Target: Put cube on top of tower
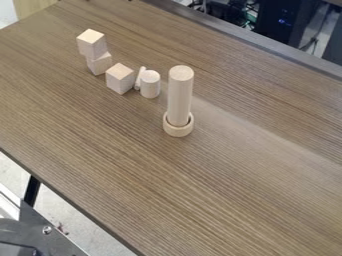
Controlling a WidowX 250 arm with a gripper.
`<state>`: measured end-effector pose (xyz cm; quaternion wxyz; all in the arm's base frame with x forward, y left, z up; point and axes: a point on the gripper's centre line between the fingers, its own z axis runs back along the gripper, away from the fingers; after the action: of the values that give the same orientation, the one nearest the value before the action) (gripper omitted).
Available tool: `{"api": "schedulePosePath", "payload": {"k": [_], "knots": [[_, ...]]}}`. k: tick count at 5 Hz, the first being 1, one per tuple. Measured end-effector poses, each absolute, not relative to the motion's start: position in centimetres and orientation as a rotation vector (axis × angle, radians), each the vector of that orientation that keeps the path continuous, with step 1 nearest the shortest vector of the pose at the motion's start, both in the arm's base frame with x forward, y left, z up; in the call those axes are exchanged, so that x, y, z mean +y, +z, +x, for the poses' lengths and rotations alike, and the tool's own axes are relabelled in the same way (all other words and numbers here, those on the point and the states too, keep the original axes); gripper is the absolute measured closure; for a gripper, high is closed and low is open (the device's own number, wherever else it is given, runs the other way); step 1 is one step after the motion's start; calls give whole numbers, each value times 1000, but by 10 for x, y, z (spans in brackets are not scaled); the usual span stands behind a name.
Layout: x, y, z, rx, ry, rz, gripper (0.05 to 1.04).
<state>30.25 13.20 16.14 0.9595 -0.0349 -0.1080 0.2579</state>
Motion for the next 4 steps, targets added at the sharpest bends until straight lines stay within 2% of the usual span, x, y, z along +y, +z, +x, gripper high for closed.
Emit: {"api": "schedulePosePath", "payload": {"k": [1, 2, 3, 4], "knots": [[125, 159, 305, -203, 617, -9, 84], [129, 151, 302, -186, 767, 102, 85], [138, 135, 301, -150, 876, 169, 85], [144, 121, 298, -99, 925, 178, 85]]}}
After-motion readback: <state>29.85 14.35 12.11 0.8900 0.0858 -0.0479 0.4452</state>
